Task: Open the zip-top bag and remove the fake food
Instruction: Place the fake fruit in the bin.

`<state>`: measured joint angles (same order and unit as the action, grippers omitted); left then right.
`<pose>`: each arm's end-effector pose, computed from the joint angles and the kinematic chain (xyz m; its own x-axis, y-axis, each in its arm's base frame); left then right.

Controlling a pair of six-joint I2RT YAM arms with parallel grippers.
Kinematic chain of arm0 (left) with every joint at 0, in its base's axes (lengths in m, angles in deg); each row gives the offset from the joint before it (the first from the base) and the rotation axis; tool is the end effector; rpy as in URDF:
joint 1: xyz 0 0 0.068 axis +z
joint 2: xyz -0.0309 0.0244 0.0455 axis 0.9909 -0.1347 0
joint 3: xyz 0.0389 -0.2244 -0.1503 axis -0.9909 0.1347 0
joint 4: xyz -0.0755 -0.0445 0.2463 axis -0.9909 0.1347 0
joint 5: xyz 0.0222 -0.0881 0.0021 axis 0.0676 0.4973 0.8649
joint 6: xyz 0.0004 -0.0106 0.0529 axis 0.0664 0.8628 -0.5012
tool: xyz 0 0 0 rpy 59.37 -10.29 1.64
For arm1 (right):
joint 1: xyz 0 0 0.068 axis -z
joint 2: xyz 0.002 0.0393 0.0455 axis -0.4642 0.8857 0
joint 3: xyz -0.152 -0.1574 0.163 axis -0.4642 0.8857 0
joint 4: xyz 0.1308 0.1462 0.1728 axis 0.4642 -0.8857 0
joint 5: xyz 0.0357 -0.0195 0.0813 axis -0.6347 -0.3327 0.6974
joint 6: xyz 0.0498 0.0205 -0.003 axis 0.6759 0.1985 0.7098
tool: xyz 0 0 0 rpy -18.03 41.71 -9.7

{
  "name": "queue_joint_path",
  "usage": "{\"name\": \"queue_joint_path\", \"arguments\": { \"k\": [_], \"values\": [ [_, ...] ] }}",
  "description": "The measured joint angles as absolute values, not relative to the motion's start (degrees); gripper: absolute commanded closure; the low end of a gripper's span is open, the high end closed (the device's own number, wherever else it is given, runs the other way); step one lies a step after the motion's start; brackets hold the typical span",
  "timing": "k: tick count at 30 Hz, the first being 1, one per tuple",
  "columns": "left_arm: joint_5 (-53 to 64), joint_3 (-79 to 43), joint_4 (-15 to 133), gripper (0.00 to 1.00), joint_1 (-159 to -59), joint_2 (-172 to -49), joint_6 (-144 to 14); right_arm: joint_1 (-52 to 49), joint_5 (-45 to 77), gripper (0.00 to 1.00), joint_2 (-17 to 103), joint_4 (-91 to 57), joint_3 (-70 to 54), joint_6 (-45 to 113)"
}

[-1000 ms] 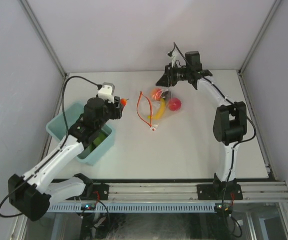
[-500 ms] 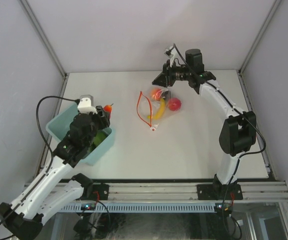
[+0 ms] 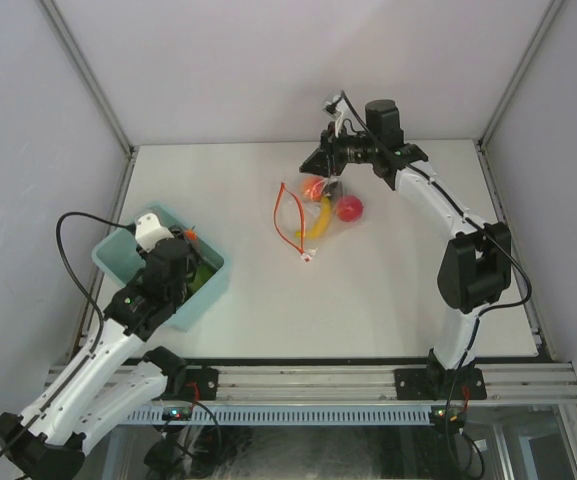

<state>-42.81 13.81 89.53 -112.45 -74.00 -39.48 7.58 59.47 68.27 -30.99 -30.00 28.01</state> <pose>0.1409 -0.0554 0.2977 -0.2547 -0.3849 -0.8871 -0.3247 0.8982 -0.2965 0.3981 0.1751 0.3503 -0.3864 -0.1320 -0.9128 -0.8828 0.3395 0.3247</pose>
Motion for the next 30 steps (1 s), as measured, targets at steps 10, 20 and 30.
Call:
{"name": "queue_joint_path", "arguments": {
  "k": [10, 20, 30],
  "values": [
    [-49.41, 13.68, 94.19, 0.96, -112.45, -78.35, -34.47, 7.58, 59.45, 0.75, 68.27, -31.06, -30.0, 27.58],
    [-53.52, 13.63, 96.98, 0.67, -112.23, -80.12, -29.25, 7.58, 59.45, 0.74, 68.27, -31.08, -30.0, 27.12],
    [-56.78, 13.63, 98.65, 0.0, -110.81, -79.71, -22.76, 7.61, 59.45, 0.74, 68.27, -31.41, -30.0, 26.96]
  ]
}}
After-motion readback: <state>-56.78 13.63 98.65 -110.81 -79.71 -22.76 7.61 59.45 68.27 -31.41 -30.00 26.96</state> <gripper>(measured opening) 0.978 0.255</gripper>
